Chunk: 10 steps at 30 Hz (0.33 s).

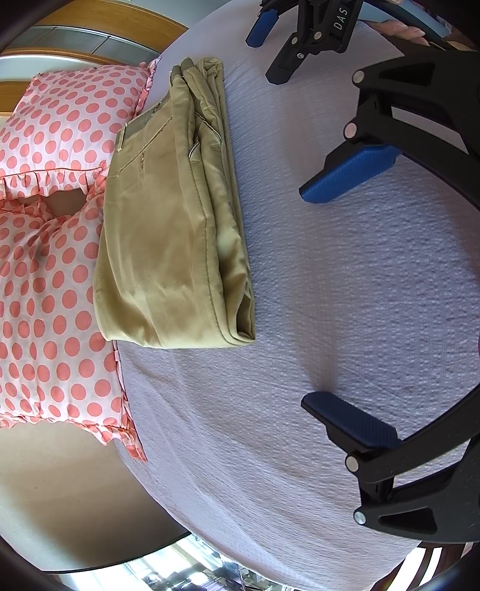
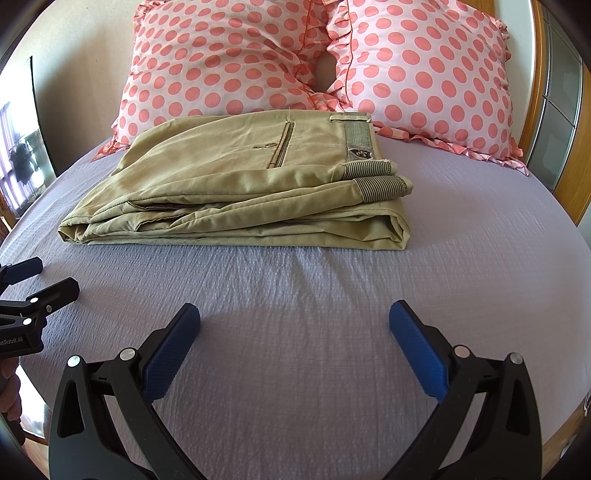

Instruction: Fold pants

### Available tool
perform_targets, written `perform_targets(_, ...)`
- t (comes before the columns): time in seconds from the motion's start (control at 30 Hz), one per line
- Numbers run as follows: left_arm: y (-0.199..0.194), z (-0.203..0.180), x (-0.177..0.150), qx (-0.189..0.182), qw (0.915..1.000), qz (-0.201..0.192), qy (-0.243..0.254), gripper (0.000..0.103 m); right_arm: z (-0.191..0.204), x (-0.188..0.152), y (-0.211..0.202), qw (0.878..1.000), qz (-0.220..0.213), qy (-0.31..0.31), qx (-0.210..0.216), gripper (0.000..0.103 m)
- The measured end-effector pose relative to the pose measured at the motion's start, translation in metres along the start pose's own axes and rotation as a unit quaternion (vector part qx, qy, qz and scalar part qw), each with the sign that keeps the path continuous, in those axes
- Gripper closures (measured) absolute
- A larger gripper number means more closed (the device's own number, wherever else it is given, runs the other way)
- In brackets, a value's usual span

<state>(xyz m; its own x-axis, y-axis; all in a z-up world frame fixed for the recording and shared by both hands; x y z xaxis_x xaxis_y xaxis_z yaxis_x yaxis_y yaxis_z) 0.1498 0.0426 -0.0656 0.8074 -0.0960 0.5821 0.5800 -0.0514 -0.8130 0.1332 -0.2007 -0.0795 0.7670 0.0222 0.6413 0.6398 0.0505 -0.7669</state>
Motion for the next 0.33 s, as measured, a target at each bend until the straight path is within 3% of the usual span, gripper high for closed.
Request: perform_targets(0.33, -0.0005, -0.0009, 0.0009, -0.003, 1.0, -0.007, 0.005, 0.002, 0.0, -0.0001, 0.0001, 1.0, 0.0, 0.0, 0.0, 0.001)
Point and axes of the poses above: each gripper's, at about its wrist camera, not at the fingertips, and y roughly the way its jaws point, z to its left, x to its top, the point moved 10 cm from there along y, roughly the way its jaws point, and after that the axes turned 4 degrees about z, right-handed, at the moved point
